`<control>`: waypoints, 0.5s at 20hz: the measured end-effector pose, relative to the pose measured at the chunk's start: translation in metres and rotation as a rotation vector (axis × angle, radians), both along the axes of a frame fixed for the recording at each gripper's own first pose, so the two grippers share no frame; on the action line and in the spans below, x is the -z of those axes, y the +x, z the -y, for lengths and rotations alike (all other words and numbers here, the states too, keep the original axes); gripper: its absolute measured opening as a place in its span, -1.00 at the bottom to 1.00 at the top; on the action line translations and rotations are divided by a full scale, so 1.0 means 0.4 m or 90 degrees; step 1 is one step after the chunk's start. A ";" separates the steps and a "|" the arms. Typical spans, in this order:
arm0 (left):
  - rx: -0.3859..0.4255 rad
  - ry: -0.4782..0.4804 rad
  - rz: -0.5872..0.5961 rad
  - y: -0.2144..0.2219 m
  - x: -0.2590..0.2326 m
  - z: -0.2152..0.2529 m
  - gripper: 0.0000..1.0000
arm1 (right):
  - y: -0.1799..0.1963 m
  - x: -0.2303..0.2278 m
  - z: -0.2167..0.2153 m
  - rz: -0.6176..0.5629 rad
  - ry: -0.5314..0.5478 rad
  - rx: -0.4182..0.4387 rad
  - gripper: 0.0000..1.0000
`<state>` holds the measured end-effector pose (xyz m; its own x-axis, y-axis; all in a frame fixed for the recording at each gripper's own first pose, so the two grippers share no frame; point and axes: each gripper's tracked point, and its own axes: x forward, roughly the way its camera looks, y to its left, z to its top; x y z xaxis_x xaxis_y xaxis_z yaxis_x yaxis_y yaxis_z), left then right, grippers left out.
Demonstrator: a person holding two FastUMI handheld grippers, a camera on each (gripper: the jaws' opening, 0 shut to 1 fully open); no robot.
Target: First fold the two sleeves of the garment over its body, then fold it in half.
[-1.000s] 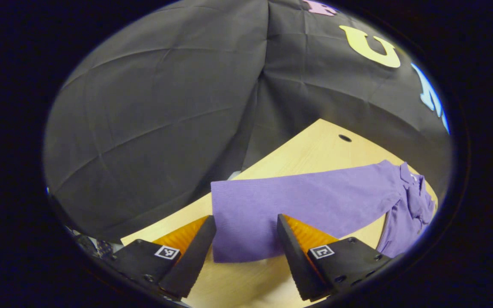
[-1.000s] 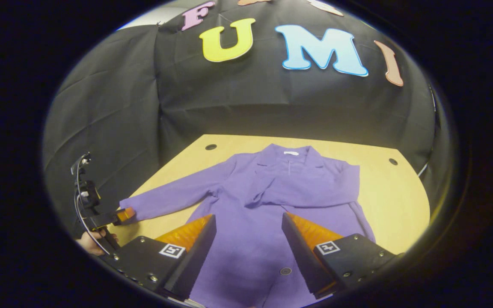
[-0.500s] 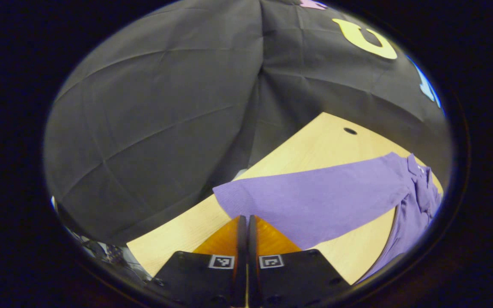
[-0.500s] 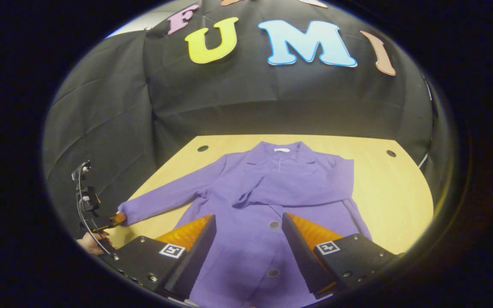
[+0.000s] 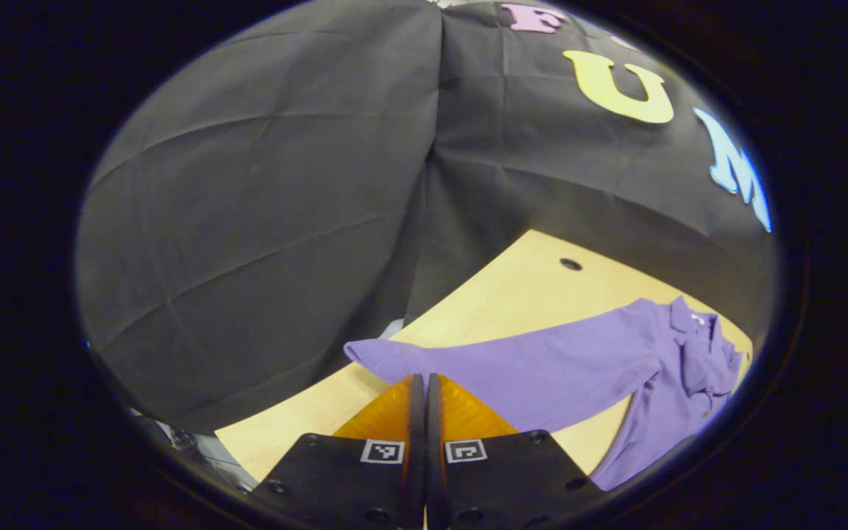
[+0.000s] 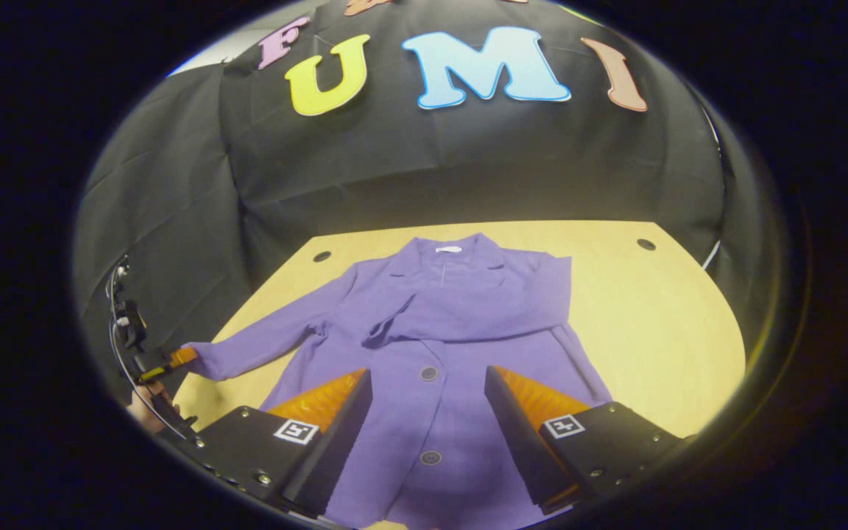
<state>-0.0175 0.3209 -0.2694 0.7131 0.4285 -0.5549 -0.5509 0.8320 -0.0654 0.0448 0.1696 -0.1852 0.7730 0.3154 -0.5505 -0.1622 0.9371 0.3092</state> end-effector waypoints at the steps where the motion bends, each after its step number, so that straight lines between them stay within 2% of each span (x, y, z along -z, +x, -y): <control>1: 0.010 -0.004 0.012 0.022 -0.021 0.029 -0.87 | 0.002 -0.001 0.007 0.003 0.001 0.003 0.91; 3: 0.042 -0.010 0.035 0.073 -0.064 0.103 -0.87 | 0.001 -0.004 0.026 0.008 0.003 0.007 0.90; 10: 0.209 0.018 0.083 0.269 -0.171 0.420 -0.87 | -0.023 0.010 0.113 0.015 0.001 0.034 0.90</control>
